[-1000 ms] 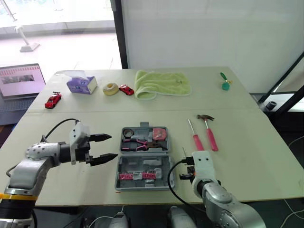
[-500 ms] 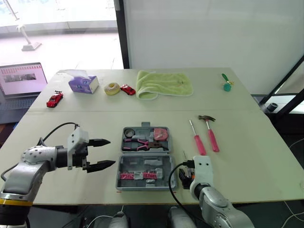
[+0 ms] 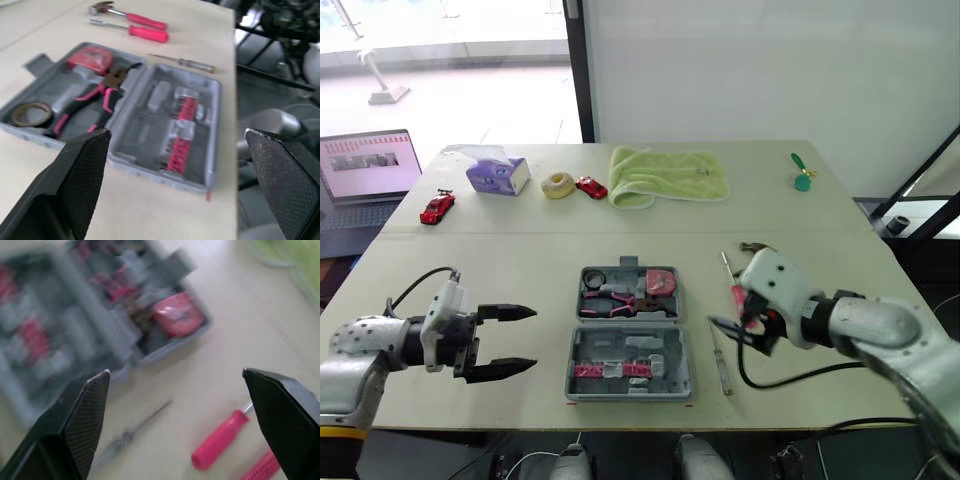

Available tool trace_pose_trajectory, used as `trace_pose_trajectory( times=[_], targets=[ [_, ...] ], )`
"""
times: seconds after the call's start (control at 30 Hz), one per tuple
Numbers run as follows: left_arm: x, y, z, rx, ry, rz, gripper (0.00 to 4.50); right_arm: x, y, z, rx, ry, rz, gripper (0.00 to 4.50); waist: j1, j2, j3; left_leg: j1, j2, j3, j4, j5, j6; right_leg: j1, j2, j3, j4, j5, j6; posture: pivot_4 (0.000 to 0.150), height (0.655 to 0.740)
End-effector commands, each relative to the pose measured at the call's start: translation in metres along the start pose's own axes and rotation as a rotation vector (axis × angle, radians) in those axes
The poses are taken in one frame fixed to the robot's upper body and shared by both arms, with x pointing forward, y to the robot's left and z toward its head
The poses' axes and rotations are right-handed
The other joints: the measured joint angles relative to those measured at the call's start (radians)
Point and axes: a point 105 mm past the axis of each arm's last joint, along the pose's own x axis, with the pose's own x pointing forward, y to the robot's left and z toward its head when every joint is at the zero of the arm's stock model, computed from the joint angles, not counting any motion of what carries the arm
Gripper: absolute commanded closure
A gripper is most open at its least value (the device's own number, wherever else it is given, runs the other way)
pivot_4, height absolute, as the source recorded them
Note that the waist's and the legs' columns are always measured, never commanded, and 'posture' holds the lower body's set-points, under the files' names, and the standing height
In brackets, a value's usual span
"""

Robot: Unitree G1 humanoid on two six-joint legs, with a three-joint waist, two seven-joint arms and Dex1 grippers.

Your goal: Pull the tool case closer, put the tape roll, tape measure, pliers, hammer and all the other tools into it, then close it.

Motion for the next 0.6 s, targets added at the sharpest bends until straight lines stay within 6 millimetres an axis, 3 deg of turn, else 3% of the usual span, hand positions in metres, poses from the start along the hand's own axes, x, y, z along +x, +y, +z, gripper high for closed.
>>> trace_pose_trajectory(
  times=[0.03,0.17,0.33,0.6],
  targets=[
    [0.001,-0.004,0.005,0.043,-0.006,-0.065,0.00,0.004,0.012,-0.002,-0.329,0.025,0.252,0.02,-0.003,0.000,0.000,0.000,0.000,0.001,0.000,0.000,0.000,0.000,0.000,0.000,-0.001,0.000,0.000,0.150,0.7400],
    [0.007,0.000,0.002,0.076,-0.013,-0.073,0.00,0.021,0.006,-0.019,-0.784,0.116,0.462,0.02,-0.014,-0.001,0.001,-0.001,0.000,0.004,0.002,0.000,0.000,0.000,-0.001,0.001,-0.003,0.003,0.003,0.150,0.7400],
    [0.016,-0.002,0.010,0.092,-0.048,-0.082,0.00,0.050,-0.014,-0.041,-1.150,0.202,0.536,0.02,-0.012,-0.001,0.002,0.000,0.000,0.004,0.001,0.000,0.000,0.000,-0.001,0.001,-0.003,0.004,0.005,0.150,0.7400],
    [0.022,-0.007,0.014,0.085,-0.064,-0.082,0.00,0.078,-0.013,-0.061,-1.366,0.241,0.679,0.02,-0.010,0.000,0.002,0.000,0.000,0.003,0.001,0.000,0.000,-0.001,-0.001,0.001,-0.001,0.005,0.005,0.150,0.7400]
  ],
)
